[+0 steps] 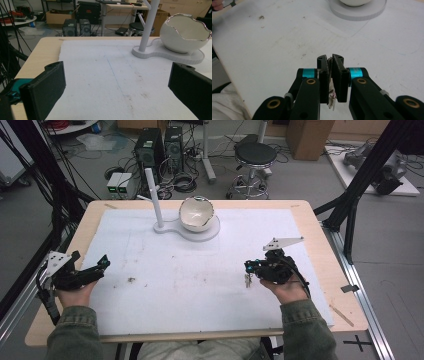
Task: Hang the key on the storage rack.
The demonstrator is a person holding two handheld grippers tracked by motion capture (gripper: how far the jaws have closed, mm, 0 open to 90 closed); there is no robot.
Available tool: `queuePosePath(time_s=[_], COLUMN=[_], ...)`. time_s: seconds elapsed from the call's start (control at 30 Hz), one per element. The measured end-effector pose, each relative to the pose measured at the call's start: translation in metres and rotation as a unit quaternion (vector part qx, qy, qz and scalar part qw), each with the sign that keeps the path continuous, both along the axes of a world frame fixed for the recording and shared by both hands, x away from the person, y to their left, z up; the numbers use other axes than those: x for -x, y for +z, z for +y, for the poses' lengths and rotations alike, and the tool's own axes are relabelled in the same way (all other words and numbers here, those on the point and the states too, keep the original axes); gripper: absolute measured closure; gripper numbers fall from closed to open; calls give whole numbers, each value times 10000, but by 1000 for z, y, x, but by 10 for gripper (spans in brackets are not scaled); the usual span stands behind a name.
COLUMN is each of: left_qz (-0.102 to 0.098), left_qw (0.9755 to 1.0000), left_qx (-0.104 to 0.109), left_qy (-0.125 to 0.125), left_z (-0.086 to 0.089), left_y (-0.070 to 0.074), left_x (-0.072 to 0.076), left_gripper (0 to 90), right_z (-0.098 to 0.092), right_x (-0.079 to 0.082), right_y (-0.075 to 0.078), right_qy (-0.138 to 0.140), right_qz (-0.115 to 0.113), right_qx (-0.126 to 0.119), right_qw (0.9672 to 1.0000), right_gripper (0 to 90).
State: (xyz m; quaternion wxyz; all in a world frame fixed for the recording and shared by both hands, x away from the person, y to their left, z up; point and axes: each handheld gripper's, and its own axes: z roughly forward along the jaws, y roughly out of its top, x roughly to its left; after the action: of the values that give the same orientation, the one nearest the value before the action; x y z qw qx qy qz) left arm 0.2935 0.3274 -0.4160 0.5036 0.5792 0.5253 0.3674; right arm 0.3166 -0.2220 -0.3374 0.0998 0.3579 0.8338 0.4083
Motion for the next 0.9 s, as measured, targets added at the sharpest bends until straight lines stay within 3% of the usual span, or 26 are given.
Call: queuePosePath(time_s=[0.17, 0.9], left_qz=[-16, -2], left_qw=[10000, 10000], left_qx=[-5, 17], left_qy=[8, 30], left_z=[0, 1], left_y=[0, -1], left_x=[0, -2], left_gripper=[17, 17], right_z=[4, 28], right_x=[-3, -34], right_y=[6, 44], right_qy=[-51, 276], right_qz=[-45, -112], right_qx=[-110, -389], right_qw=[9999, 9988], right_gripper=[846, 847])
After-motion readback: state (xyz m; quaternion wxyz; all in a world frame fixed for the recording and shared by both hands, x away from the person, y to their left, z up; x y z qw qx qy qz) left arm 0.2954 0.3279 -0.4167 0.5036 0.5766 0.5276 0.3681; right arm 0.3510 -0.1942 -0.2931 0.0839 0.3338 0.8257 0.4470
